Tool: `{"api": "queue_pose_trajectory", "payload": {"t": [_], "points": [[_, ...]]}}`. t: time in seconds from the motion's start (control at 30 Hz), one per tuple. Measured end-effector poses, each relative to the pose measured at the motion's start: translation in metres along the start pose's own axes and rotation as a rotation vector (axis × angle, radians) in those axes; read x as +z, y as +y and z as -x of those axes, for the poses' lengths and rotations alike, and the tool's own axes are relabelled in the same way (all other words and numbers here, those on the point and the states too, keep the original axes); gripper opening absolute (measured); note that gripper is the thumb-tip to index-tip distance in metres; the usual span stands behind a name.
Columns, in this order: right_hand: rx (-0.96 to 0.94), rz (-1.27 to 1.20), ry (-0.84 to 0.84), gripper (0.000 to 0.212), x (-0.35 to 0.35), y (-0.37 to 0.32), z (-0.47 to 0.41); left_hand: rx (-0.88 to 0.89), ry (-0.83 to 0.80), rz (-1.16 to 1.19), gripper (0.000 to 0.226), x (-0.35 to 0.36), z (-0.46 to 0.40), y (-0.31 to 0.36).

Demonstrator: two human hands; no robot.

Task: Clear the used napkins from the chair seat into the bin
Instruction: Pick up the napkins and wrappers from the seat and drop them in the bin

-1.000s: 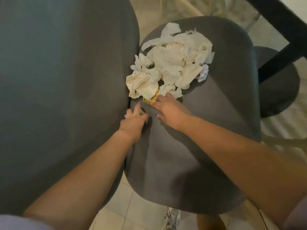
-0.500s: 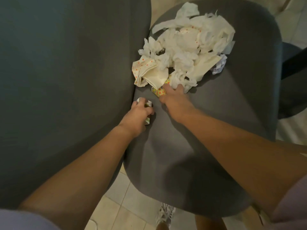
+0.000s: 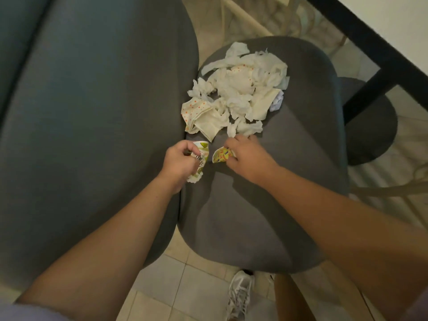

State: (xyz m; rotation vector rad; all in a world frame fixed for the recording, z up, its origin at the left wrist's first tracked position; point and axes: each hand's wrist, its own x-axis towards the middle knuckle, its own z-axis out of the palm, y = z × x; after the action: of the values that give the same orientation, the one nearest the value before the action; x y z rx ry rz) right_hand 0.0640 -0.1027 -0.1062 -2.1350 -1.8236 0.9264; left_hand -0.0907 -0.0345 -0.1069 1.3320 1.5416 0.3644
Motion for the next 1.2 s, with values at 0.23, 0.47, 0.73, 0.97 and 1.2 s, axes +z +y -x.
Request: {"api": "queue_pose_trajectory", "payload": {"t": [0.23,0.47,0.73,0.97,1.2], "points": [[0.102,-0.096,0.107,0.036,0.0,-0.012,0.059,0.038,-0.087,-0.058,0.044,-0.004,0.037,0.013],[0.212,-0.135,0.257,0.034,-0.002,-0.007,0.118,0.167,-0.203,-0.173,0.042,0.02,0.075,0.032],[0.341,-0.188,0.374,0.036,0.01,0.026,0.195,0.225,-0.363,-0.177,0.044,0.085,0.128,0.027],[0.502,-0.199,0.539,0.037,0.025,0.071,0.304,0.303,-0.519,-0.2,0.043,0.153,0.195,0.018],[0.668,-0.242,0.752,0.034,0.02,0.121,0.416,0.505,-0.696,-0.24,0.044,0.234,0.28,0.023]]}}
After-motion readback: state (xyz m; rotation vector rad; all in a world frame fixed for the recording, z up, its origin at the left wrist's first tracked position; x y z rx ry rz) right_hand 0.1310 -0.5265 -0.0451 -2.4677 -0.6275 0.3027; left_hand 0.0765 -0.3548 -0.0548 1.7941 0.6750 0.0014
